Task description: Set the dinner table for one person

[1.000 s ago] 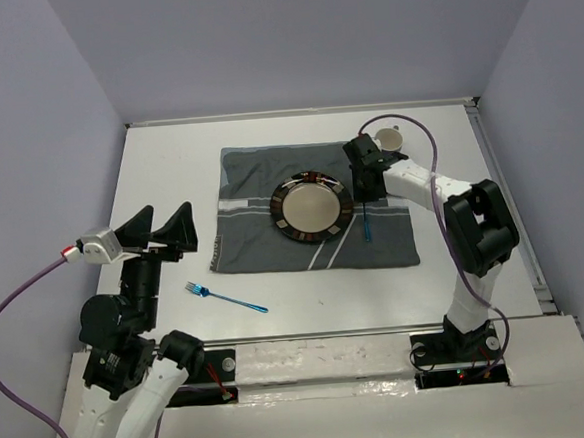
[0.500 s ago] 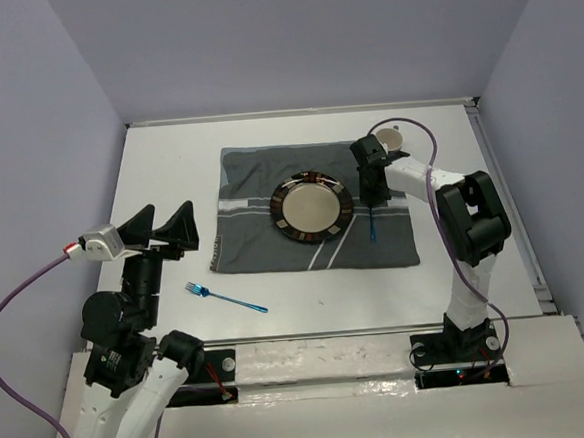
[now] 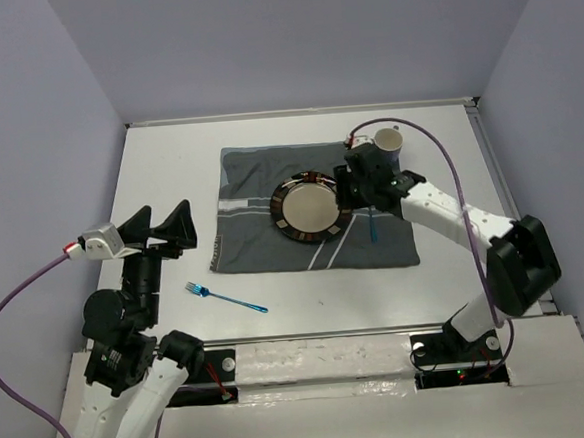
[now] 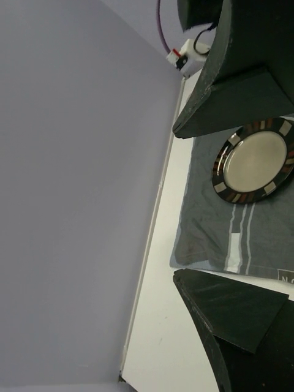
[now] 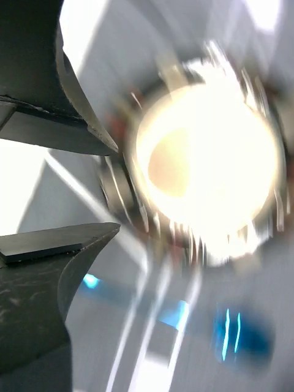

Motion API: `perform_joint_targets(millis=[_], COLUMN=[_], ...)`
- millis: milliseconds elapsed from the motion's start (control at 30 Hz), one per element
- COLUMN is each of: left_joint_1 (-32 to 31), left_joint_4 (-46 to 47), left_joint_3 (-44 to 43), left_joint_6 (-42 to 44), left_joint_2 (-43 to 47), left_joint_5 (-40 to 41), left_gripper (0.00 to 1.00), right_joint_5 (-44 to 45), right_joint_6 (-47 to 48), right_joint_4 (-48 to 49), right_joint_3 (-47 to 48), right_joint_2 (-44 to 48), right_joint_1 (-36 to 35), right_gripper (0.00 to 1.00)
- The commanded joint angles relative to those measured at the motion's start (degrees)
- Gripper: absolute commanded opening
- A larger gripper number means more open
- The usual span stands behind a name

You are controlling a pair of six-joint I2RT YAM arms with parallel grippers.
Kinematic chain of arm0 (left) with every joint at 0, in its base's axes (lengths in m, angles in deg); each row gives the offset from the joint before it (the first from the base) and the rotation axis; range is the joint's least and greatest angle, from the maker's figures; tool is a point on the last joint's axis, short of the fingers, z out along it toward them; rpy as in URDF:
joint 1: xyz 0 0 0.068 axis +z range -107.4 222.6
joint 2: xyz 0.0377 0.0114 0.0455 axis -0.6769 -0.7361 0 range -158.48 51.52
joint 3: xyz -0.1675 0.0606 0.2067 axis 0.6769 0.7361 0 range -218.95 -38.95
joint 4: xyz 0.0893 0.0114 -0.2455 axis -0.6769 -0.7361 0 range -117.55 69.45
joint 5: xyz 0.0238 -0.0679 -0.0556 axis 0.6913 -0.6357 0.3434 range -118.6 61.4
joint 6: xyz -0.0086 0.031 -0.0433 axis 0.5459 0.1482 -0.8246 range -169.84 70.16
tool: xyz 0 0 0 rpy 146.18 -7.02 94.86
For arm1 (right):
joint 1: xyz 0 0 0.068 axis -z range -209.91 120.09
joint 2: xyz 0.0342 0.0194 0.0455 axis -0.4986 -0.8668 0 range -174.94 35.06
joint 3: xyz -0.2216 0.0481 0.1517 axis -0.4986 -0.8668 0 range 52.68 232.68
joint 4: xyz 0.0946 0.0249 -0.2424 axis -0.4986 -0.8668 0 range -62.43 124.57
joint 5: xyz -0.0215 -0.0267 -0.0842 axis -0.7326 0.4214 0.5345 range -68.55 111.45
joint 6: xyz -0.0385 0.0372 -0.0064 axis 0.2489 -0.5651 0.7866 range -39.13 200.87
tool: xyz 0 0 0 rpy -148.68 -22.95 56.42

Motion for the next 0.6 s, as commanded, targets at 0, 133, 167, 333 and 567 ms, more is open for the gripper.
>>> perform_joint_targets(millis=[0, 133, 167, 333, 567], left_joint_1=[0.5, 0.5, 0.6, 3.1, 5.3], left_joint_4=[0.3, -1.3, -1.4, -1.2, -0.5], left_joint_3=[-1.6, -2.3, -2.4, -1.9, -1.6], left_joint_6=[1.9, 3.3, 3.3, 2.8, 2.5], left_joint_2=[-1.5, -2.8, -2.8, -1.3, -2.6], left_joint_5=[4.8, 9.4, 10.6, 12.6, 10.5], left_gripper=[0.99, 0.99, 0.99, 0.99, 0.99], right_joint_5=[-6.6, -3.4, -2.5, -2.0, -0.2], right_joint_6=[2.0, 5.4, 6.2, 9.5, 11.6], right_joint_4=[12.7, 17.9, 18.2, 17.8, 17.1], right_joint_3=[-4.9, -2.5, -1.6, 6.2, 13.5], right_joint_2=[4.0, -0.6, -2.0, -13.9, -25.4], right_joint_1=[-16.0, -29.8, -32.0, -38.8, -43.1], right_gripper=[0.54, 0.57, 0.57, 0.57, 0.57])
